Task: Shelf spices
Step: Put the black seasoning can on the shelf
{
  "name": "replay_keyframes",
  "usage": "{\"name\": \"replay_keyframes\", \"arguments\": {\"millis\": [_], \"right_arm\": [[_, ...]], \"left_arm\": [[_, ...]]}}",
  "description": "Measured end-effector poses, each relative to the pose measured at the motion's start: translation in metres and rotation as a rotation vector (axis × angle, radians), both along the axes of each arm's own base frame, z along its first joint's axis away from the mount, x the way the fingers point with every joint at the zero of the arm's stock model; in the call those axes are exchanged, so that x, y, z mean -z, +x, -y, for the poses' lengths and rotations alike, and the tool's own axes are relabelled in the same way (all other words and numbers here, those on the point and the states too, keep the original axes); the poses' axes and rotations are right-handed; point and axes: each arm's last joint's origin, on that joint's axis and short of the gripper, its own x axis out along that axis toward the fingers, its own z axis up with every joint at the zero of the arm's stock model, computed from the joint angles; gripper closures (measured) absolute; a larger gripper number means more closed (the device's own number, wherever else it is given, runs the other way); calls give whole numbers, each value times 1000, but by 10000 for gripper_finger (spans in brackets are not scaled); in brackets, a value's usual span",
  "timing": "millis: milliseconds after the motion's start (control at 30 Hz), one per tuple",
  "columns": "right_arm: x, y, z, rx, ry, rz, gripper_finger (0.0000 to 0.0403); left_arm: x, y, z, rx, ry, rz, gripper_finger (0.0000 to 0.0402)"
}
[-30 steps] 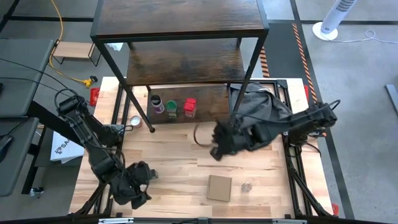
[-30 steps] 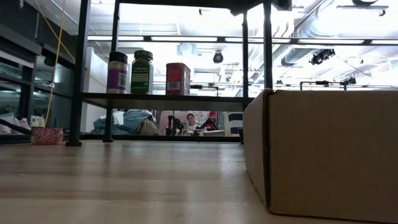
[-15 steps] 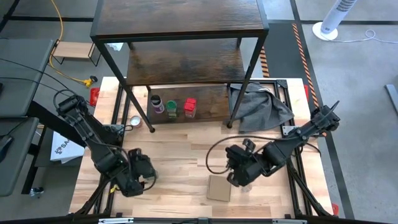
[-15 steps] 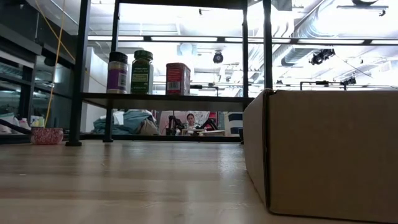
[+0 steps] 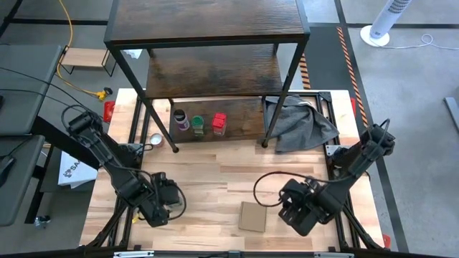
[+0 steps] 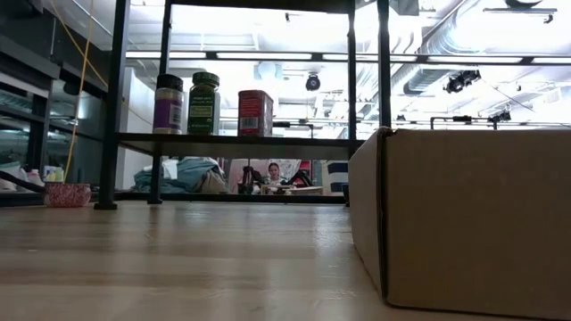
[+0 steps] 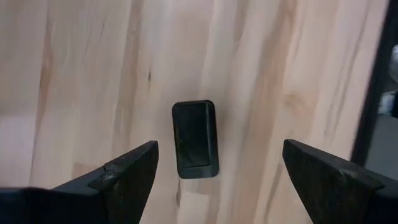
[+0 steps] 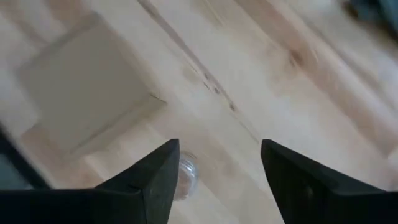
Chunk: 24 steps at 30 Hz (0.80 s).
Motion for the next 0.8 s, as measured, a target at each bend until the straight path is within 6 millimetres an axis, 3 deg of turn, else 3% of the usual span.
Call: {"name": "replay_keyframes", "arguments": {"millis": [233, 500, 633, 800], "right_arm": [[42, -16, -9, 134, 102, 6, 178], [45, -20, -19, 95, 142, 35, 178], [43, -18, -20, 81, 132, 78, 178], [41, -13, -19, 85, 114, 155, 178]], "left_arm": [[30, 12, 5, -21, 118, -112, 65], [62, 28, 18, -27, 85, -213, 75], [67, 32, 22, -99, 59, -188, 136], [65, 36, 18, -192, 41, -175, 272]]}}
